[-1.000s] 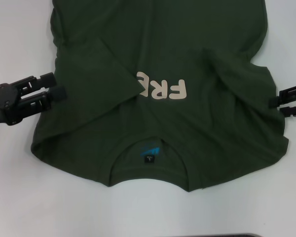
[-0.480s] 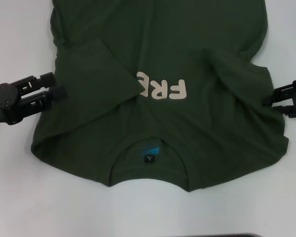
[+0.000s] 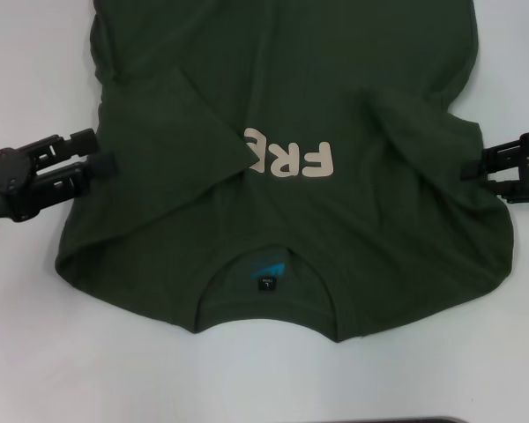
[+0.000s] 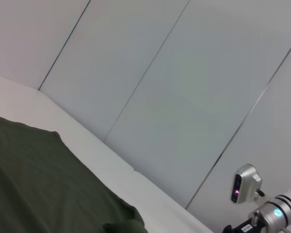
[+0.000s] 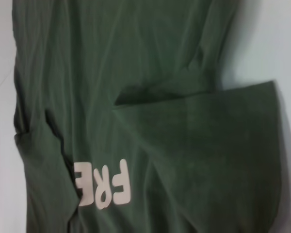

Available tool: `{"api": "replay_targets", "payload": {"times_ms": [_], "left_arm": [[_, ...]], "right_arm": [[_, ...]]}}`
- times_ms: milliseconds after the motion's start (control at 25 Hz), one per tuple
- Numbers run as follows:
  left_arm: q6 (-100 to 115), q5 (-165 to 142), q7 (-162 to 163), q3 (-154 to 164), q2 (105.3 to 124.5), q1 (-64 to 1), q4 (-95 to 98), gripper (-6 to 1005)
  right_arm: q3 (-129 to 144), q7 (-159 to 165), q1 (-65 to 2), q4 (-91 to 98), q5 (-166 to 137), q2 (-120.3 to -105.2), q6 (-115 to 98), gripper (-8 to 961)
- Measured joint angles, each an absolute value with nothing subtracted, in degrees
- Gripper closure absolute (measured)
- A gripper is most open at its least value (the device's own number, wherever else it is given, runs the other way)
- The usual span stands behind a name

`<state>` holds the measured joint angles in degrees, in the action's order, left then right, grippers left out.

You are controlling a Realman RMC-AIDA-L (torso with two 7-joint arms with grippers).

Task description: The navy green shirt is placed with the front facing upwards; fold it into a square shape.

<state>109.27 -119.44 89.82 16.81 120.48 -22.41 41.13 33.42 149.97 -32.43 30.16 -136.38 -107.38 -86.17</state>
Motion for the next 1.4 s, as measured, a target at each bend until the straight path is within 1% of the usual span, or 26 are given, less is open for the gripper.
{"api": "replay_targets", "payload": {"times_ms": [600, 760, 1120, 1240, 1400], "left_arm": [[108.4, -119.4, 89.8, 16.8, 120.38, -22.4, 41.0, 283], [108.4, -119.4, 89.8, 16.6, 120.35, -22.4, 41.0, 283], [106.0, -119.4, 91.3, 15.2, 119.95, -22.2, 41.1, 282], [105.2, -119.4, 91.9, 14.7, 119.80, -22.0, 41.1, 283], [105.1, -119.4, 92.0, 14.1, 119.79, -22.0, 41.1, 282]], "right_arm": [[32.9, 147.1, -32.6, 30.4, -131.8, -108.04, -90.2, 463], [33.2, 146.4, -33.4, 30.4, -131.1, -108.89, -90.3, 462], [35.3, 145.0, -35.7, 29.8, -131.4, -111.49, -90.3, 461], [37.3, 145.0, -35.9, 29.7, -131.4, -111.74, -90.3, 460], [40.4, 145.0, -36.0, 29.8, -131.5, -111.56, -90.5, 461]]}}
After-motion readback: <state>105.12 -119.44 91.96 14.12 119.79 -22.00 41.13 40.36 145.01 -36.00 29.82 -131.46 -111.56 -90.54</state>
